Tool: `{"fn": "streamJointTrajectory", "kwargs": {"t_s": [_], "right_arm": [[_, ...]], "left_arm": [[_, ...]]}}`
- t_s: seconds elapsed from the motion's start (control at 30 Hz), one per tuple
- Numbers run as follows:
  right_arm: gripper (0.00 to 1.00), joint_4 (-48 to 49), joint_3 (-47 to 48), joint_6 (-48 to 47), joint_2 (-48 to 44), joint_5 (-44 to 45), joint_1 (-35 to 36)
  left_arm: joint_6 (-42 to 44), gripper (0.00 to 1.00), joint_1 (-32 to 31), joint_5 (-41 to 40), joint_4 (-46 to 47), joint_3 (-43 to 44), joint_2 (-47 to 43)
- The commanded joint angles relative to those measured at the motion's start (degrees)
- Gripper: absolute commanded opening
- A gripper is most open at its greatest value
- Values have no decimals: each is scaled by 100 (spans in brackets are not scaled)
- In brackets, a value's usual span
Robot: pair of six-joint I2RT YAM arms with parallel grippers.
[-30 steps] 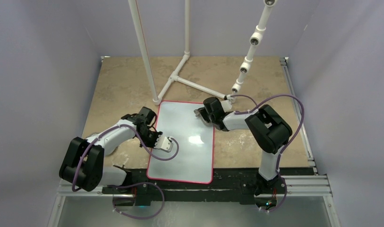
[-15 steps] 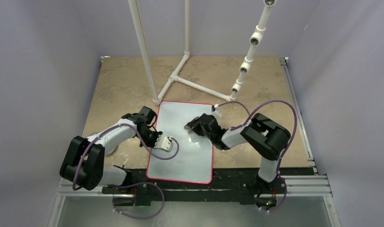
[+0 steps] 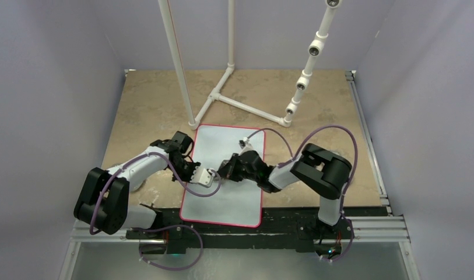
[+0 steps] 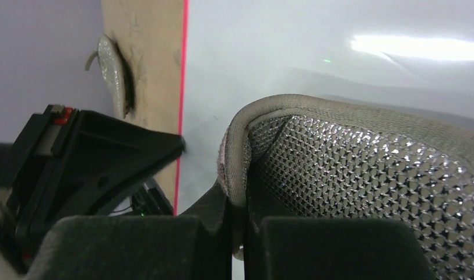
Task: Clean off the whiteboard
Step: Hold the whiteboard at the center of the board.
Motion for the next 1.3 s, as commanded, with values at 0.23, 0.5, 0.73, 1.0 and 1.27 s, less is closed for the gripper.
{"fn": "streamJointTrajectory", "kwargs": {"t_s": [0.23,0.5,0.73,1.0,1.27], "right_arm": [[0,-3352,1006,428,832,846,-214],[0,-3333,-694,1051,-381,1611,-1526],[0,-3813,442,1869,104,1975,-1532],[0,-4753,3126,1915,1674,2128,-1165],[0,-3692,1179,1860,437,2404,-1817]], "left_arm": [[66,9,59,-836,-520,-198,189],[98,7,59,-836,-524,-264,121],[108,7,59,-817,-493,-264,128],[67,6,59,-873,-534,-244,142],[-20,3,59,-890,-378,-344,127]]}}
